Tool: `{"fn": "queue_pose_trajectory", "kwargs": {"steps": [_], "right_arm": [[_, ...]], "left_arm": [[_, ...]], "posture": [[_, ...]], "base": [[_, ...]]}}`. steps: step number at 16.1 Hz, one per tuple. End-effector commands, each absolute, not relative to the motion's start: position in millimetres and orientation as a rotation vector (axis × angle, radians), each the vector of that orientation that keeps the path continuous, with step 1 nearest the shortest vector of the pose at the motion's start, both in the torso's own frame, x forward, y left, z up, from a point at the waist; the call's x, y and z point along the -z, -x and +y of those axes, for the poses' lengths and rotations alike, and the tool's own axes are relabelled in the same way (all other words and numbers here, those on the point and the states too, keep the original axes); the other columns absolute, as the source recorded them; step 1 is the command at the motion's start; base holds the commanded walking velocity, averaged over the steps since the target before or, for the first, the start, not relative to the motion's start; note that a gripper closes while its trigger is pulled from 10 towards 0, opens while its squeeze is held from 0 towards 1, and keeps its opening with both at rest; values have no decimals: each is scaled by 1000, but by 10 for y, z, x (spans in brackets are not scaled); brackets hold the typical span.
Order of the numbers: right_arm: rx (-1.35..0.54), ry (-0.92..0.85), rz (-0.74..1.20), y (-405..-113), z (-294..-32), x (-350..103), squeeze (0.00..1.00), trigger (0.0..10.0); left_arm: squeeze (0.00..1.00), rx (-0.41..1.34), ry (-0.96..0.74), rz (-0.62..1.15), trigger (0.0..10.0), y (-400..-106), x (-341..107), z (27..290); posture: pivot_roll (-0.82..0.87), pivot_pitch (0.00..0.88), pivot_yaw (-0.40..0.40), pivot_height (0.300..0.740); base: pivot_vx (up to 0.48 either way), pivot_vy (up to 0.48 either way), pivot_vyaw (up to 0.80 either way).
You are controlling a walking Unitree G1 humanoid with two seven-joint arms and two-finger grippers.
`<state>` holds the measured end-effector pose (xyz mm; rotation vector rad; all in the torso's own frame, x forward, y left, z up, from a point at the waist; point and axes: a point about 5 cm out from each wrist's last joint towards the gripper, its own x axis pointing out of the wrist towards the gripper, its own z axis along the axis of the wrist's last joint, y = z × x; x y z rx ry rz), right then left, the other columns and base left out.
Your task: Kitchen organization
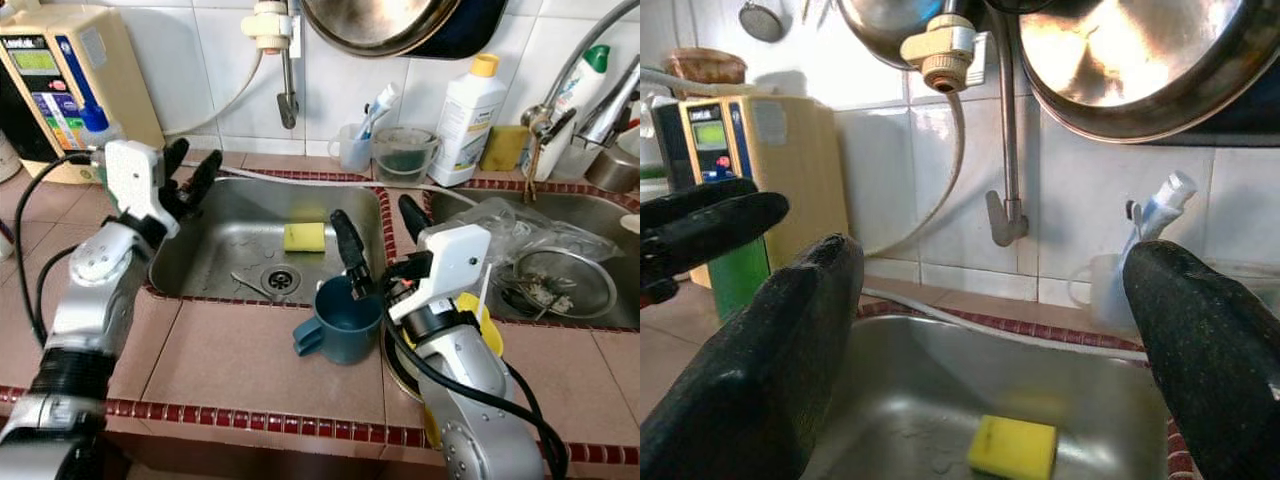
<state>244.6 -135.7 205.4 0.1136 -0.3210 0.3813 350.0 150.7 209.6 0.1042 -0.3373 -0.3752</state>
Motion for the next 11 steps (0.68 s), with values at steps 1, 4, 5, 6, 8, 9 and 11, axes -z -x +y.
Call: {"fn": "queue_pose_trajectory", "kwargs": {"steps": [1, 4, 5, 6, 8, 9, 11], "right_arm": [[-359, -100, -321, -2459, -1387, -2026, 0, 10000], [-355, -74, -318, -2451, -1352, -1947, 0, 10000], [-357, -58, -329, -2452, -1330, -1943, 0, 10000], [-350, -43, -340, -2458, -1317, -1945, 0, 10000], [-342, -23, -342, -2448, -1304, -1919, 0, 10000], [-350, -17, -340, -2421, -1302, -1888, 0, 10000], [-373, 5, -339, -2331, -1321, -1821, 0, 10000]], "left_arm": [[0, 395, -109, -349, 10000, -3436, -2119, 1469], [0, 403, -50, -342, 10000, -3265, -2055, 1451], [0, 406, -49, -342, 10000, -3225, -2018, 1465], [0, 411, -46, -328, 10000, -3184, -1978, 1476], [0, 434, -47, -308, 10000, -3143, -1925, 1501], [0, 423, -32, -300, 10000, -3138, -1920, 1531], [0, 403, -35, -292, 10000, -3129, -1922, 1611]], "posture": [[-78, 0, 21, 740], [-76, 0, 19, 740], [-75, 0, 19, 740], [-73, 0, 17, 740], [-72, 0, 13, 740], [-72, 0, 13, 740], [-77, 0, 15, 740]], "base": [[0, 0, 0], [0, 0, 0], [0, 0, 0], [0, 0, 0], [0, 0, 0], [0, 0, 0], [0, 0, 0]]}}
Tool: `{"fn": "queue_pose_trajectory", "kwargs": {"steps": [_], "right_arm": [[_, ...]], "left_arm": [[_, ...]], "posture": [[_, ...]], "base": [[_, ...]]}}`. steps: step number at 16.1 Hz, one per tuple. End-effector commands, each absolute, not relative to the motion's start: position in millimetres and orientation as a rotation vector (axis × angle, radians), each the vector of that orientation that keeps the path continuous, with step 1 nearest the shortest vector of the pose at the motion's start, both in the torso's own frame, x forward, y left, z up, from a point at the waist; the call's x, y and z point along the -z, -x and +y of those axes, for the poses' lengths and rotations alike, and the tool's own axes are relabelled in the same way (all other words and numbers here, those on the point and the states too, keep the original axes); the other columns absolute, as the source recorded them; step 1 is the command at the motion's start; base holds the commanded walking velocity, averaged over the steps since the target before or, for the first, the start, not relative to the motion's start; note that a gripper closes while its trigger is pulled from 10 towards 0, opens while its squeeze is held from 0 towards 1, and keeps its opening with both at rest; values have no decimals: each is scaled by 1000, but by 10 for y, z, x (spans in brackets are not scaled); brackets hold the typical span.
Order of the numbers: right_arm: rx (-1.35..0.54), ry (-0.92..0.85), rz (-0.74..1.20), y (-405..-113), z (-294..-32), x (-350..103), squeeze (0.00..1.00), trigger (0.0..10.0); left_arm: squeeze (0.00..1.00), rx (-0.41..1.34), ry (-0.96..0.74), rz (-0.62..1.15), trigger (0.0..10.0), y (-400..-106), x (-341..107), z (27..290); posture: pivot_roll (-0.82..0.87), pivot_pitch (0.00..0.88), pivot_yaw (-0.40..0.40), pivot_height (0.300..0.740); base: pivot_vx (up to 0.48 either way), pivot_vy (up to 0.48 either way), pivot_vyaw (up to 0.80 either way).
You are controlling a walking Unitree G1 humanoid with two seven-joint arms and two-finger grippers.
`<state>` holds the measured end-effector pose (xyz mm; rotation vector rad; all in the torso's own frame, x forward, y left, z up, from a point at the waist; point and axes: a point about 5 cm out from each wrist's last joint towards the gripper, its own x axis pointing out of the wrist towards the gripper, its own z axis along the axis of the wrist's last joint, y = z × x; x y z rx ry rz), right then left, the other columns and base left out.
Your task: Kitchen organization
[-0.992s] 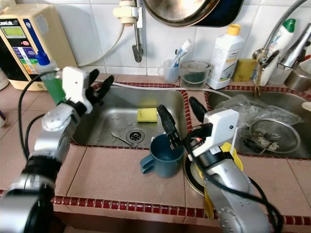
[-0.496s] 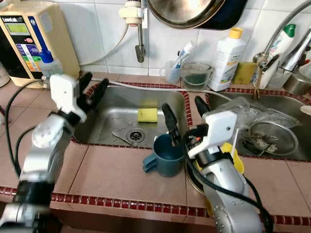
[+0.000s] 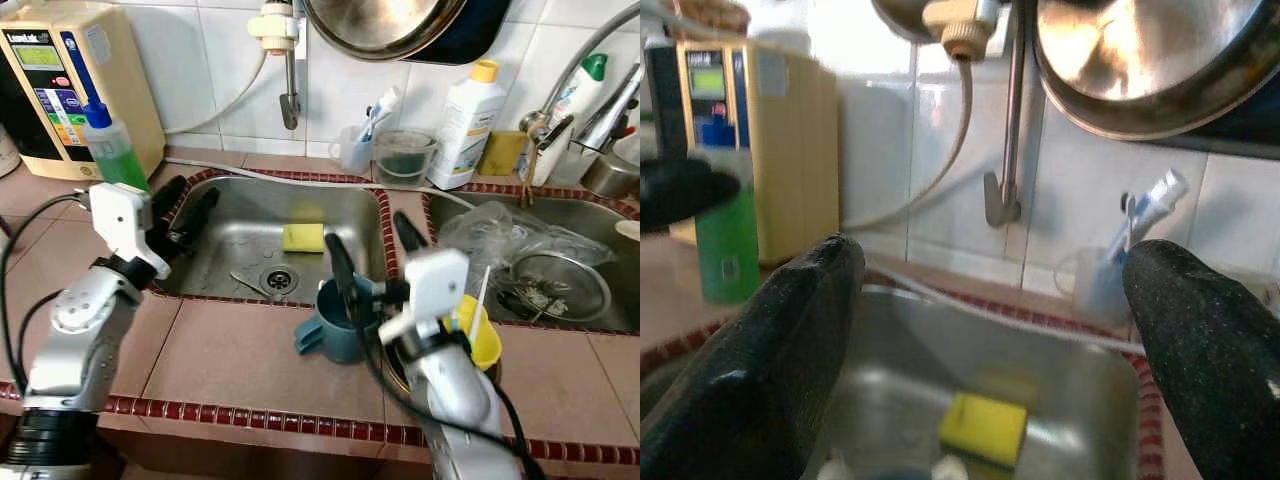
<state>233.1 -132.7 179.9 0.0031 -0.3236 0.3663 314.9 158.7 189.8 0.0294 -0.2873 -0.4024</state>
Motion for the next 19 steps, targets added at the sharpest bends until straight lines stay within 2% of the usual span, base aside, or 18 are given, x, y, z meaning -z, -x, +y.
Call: {"fn": "queue_pose_trajectory", "kwargs": {"steps": [1, 16, 19], "right_arm": [[-372, 28, -337, -2291, -1345, -1789, 0, 10000], [-229, 86, -467, -2440, -1538, -1984, 0, 10000], [-229, 89, -475, -2457, -1540, -1997, 0, 10000]], "left_arm": [[0, 400, -39, -294, 10000, -3115, -1913, 1639], [0, 416, -21, -326, 10000, -3050, -1976, 1530], [0, 432, 46, -332, 10000, -3029, -1974, 1500]], "posture": [[-78, 0, 16, 740], [-82, 0, 15, 740], [-81, 0, 11, 740]], "base": [[0, 0, 0], [0, 0, 0], [0, 0, 0]]}}
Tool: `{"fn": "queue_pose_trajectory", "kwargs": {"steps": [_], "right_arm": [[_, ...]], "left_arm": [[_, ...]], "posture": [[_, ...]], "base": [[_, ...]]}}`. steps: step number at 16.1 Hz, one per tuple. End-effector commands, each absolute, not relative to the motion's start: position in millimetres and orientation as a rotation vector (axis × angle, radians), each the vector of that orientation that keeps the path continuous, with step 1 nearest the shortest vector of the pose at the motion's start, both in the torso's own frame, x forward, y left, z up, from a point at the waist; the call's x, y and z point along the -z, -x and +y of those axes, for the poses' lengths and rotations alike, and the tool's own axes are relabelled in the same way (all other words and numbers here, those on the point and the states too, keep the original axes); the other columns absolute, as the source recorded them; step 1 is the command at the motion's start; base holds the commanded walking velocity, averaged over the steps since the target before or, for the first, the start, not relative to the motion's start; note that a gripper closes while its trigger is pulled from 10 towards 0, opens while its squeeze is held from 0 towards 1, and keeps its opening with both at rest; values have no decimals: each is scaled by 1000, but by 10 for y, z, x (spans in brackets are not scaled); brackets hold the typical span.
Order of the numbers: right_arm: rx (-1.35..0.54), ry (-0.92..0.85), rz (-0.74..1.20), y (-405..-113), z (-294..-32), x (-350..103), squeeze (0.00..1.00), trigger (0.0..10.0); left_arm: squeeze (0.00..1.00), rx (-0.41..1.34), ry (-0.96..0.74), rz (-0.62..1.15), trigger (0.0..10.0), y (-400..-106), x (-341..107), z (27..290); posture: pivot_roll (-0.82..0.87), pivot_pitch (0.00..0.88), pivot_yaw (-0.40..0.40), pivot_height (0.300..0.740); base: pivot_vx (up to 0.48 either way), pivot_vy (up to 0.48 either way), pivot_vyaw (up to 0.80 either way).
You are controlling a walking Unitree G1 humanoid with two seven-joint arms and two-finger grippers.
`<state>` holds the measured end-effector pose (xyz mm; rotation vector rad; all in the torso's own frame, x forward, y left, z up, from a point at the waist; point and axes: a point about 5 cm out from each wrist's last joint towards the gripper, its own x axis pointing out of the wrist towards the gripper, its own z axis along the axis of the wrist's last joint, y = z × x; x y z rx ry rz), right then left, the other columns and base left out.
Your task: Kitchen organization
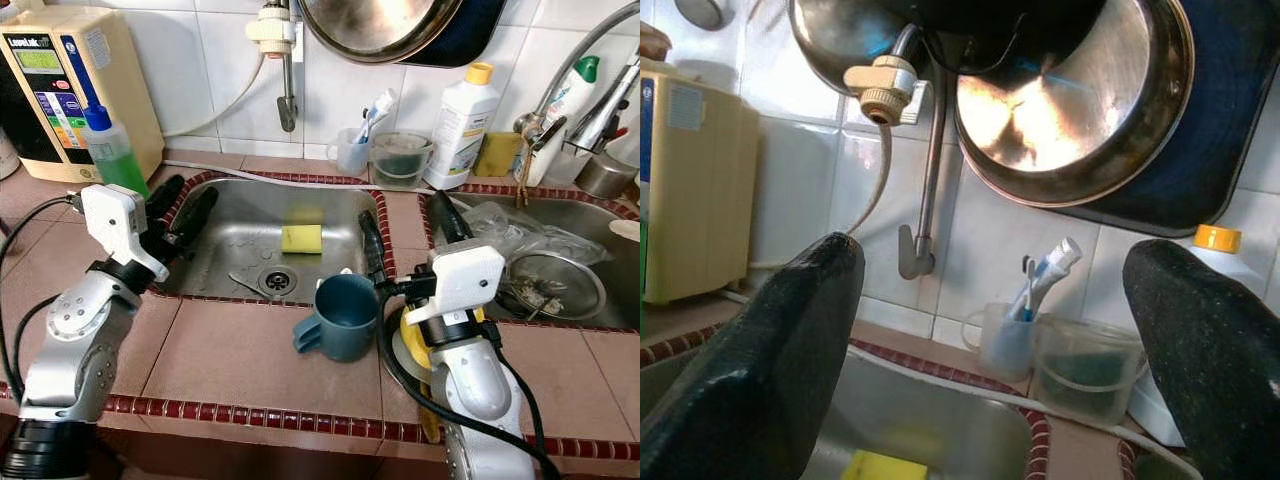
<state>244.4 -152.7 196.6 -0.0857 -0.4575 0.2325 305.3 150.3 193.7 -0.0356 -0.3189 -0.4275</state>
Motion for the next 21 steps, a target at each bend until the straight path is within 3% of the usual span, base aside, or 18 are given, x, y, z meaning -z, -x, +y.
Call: {"fn": "queue_pose_trajectory", "kwargs": {"steps": [1, 18, 21], "right_arm": [[-229, 88, -478, -2459, -1540, -2004, 0, 10000], [-247, 93, -488, -2478, -1530, -2017, 0, 10000], [-244, 94, -487, -2474, -1531, -2013, 0, 10000]], "left_arm": [[0, 423, 48, -336, 10000, -3025, -1978, 1509], [0, 422, 34, -343, 10000, -3030, -2035, 1512], [0, 425, 37, -342, 10000, -3034, -2033, 1509]], "posture": [[-81, 0, 10, 740], [-78, 0, 11, 740], [-79, 0, 12, 740]], "base": [[0, 0, 0], [0, 0, 0], [-247, 0, 0]]}}
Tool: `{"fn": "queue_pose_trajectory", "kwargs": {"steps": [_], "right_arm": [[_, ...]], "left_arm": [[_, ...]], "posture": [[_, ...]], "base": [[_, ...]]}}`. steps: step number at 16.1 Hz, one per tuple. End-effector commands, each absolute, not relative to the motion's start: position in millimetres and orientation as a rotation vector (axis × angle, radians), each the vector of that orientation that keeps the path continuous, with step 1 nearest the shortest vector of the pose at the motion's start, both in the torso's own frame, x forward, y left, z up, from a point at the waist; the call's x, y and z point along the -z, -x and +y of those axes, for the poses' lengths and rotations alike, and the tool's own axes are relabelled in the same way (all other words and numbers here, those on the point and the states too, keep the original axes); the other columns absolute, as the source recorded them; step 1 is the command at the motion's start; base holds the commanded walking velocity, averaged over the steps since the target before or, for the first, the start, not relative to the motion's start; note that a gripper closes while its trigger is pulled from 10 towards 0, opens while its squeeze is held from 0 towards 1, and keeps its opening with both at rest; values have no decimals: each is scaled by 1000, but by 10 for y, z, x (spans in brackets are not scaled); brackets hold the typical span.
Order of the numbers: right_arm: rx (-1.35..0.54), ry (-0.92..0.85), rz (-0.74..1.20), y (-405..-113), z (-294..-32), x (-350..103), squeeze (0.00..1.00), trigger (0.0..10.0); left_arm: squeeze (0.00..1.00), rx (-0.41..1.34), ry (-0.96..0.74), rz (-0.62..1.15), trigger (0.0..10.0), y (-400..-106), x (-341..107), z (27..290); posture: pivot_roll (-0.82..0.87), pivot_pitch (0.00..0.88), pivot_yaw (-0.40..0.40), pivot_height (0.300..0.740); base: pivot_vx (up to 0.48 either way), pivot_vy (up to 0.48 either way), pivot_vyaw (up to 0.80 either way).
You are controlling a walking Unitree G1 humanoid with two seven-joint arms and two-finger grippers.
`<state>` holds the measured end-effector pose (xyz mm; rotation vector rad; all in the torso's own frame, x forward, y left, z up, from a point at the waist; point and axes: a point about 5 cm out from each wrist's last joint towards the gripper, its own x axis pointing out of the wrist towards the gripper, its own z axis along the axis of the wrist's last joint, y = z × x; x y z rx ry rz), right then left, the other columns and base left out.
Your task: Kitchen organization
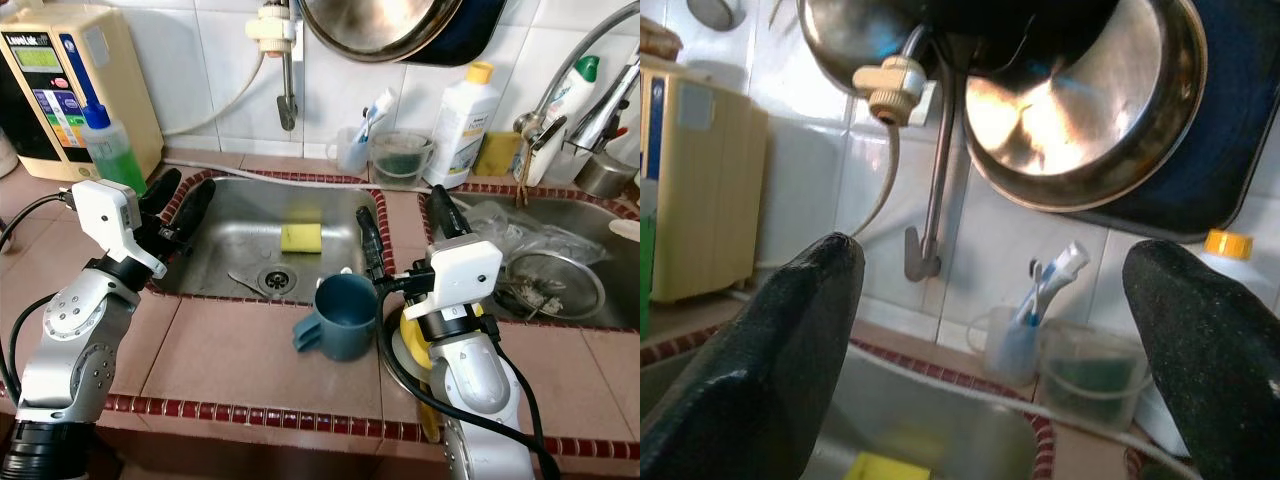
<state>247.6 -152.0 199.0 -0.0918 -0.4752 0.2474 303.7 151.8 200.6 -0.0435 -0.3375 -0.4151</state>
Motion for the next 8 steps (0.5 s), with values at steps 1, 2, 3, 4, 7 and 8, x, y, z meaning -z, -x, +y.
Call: {"fn": "queue_pose_trajectory", "kwargs": {"steps": [1, 2, 3, 4, 7, 8], "right_arm": [[-243, 94, -488, -2475, -1530, -2011, 0, 10000], [-242, 95, -489, -2477, -1529, -2010, 0, 10000], [-241, 94, -489, -2476, -1530, -2010, 0, 10000], [-240, 94, -490, -2474, -1530, -2009, 0, 10000], [-240, 95, -490, -2476, -1529, -2009, 0, 10000], [-240, 96, -491, -2477, -1529, -2009, 0, 10000]], "left_arm": [[0, 427, 37, -341, 10000, -3036, -2032, 1506], [0, 429, 38, -341, 10000, -3039, -2033, 1500], [0, 430, 38, -342, 10000, -3039, -2035, 1496], [0, 430, 38, -342, 10000, -3037, -2036, 1496], [0, 435, 34, -348, 10000, -3040, -2047, 1490], [0, 438, 33, -358, 10000, -3037, -2060, 1483]], "posture": [[-79, 0, 13, 740], [-79, 0, 13, 740], [-79, 0, 13, 740], [-80, 0, 16, 740], [-79, 0, 16, 740], [-79, 0, 16, 740]], "base": [[-244, 0, 0], [-251, 0, 0], [-247, 0, 0], [-247, 0, 0], [-164, 0, 0], [0, 0, 0]]}}
